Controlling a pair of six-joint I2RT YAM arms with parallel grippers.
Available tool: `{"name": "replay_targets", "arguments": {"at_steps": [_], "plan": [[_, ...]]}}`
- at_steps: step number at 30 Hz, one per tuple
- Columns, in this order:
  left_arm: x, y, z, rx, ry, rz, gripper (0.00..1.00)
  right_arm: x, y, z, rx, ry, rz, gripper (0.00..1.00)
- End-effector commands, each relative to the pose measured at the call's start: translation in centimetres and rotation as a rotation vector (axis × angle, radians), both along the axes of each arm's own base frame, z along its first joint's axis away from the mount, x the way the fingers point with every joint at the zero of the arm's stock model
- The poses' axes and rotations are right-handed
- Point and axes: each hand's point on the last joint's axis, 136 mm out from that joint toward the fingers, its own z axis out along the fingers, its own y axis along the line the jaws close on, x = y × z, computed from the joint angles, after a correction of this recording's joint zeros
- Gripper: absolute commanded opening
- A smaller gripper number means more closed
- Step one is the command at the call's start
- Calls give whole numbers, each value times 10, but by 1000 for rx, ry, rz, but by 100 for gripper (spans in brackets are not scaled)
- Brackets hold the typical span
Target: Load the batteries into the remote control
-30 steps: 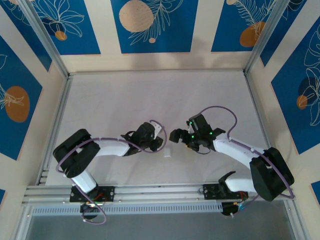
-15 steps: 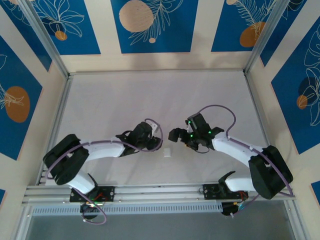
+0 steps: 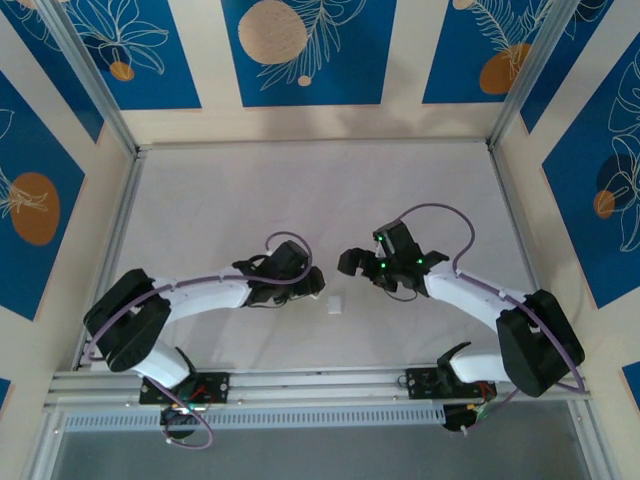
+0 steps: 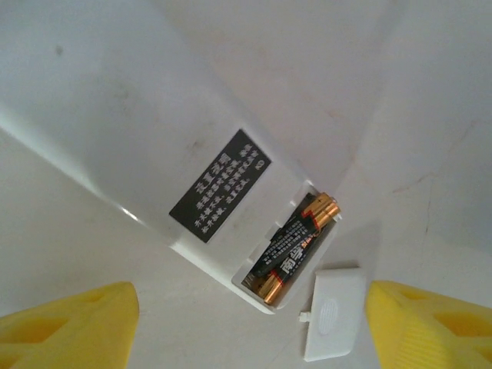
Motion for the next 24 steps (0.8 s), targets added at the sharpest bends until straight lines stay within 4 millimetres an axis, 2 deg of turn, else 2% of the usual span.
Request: {"name": "replay_targets", "arguments": {"at_steps": [1, 6, 14, 24], "plan": [[-3, -5, -3, -60, 74, 118, 77, 5, 1, 12, 31, -57, 20, 99], [8, -11, 2, -53, 44, 142, 76, 3, -4, 14, 29, -75, 26, 99], [13, -16, -9, -57, 86, 205, 77, 1, -12, 10, 42, -72, 10, 99], [19, -22, -15, -38, 140, 279, 71, -3, -15, 5, 49, -73, 7, 99]]}}
